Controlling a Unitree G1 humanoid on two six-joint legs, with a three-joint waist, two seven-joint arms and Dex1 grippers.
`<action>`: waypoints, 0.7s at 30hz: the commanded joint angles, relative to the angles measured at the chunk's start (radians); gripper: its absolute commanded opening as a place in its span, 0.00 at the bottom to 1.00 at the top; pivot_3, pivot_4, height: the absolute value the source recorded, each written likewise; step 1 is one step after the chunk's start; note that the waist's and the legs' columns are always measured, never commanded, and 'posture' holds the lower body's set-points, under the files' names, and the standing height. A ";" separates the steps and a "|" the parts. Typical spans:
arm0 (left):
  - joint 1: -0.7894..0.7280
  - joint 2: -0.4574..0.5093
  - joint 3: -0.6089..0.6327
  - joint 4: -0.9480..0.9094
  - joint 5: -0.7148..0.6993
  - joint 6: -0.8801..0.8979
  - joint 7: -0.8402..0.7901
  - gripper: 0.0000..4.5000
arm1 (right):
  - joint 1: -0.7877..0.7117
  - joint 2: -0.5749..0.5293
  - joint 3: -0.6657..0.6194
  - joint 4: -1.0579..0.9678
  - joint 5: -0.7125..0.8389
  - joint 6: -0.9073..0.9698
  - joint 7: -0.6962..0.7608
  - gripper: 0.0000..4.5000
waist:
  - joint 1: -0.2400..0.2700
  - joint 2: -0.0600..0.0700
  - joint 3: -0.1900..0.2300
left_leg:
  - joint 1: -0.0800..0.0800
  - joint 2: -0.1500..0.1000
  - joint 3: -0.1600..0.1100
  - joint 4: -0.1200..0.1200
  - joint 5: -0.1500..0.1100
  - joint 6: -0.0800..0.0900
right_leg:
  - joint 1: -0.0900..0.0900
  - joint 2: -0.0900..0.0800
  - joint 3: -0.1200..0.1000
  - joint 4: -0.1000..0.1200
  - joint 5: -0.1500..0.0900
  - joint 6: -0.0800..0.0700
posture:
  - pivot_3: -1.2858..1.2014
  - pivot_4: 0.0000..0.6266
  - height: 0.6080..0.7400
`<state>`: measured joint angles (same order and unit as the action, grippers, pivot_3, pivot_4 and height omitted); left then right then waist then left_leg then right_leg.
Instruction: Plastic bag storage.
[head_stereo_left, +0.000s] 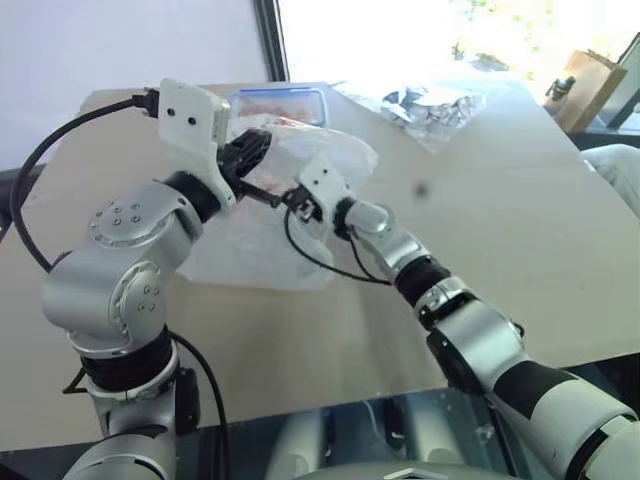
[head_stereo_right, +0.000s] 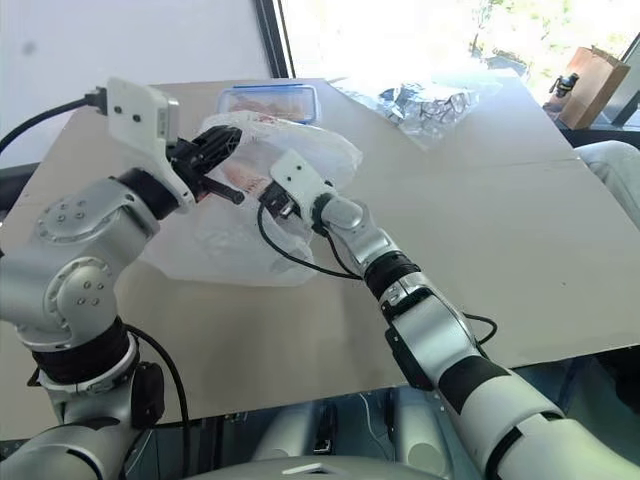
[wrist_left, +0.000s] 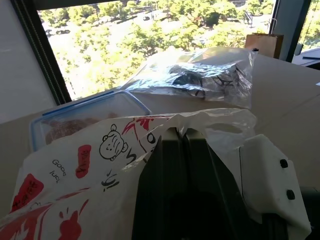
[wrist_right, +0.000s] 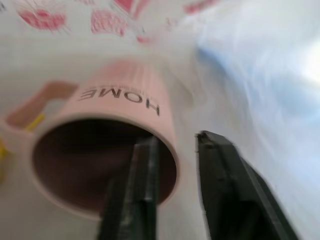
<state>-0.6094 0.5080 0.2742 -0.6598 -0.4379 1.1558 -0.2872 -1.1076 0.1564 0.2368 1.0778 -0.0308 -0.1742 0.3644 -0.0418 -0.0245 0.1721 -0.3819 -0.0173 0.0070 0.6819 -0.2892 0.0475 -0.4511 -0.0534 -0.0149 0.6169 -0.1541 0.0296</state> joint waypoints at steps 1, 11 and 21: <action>0.011 -0.005 0.021 -0.040 -0.007 0.002 0.028 0.00 | -0.058 0.121 -0.009 -0.047 0.022 -0.061 0.061 0.72 | -0.004 0.000 0.000 | 0.000 0.000 0.000 0.000 0.000 0.000 | 0.000 0.000 0.000 0.000 0.000 0.000 | 0.52 0.24 1.00; 0.054 -0.030 0.033 0.069 0.003 -0.123 0.024 0.00 | 0.338 -0.188 0.029 -0.929 0.137 0.327 0.344 0.91 | 0.020 0.001 0.000 | -0.002 -0.001 -0.004 0.001 0.001 -0.002 | -0.001 -0.001 0.000 0.001 -0.001 -0.001 | 0.52 0.24 1.00; 0.084 -0.021 0.015 0.075 -0.019 -0.161 0.017 0.00 | 0.342 -0.355 0.008 -1.007 -0.035 0.451 0.161 0.91 | 0.023 0.001 0.000 | 0.002 0.001 0.000 0.002 0.003 -0.005 | -0.002 0.001 0.001 0.007 -0.002 -0.004 | 0.52 0.24 1.00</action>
<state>-0.5229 0.4763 0.2822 -0.5581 -0.4543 1.0181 -0.2666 -0.7276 -0.1990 0.2467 0.0527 -0.0397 0.3102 0.5501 -0.0189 -0.0237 0.1723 -0.3798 -0.0166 0.0073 0.6841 -0.2866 0.0429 -0.4530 -0.0522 -0.0141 0.6243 -0.1563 0.0259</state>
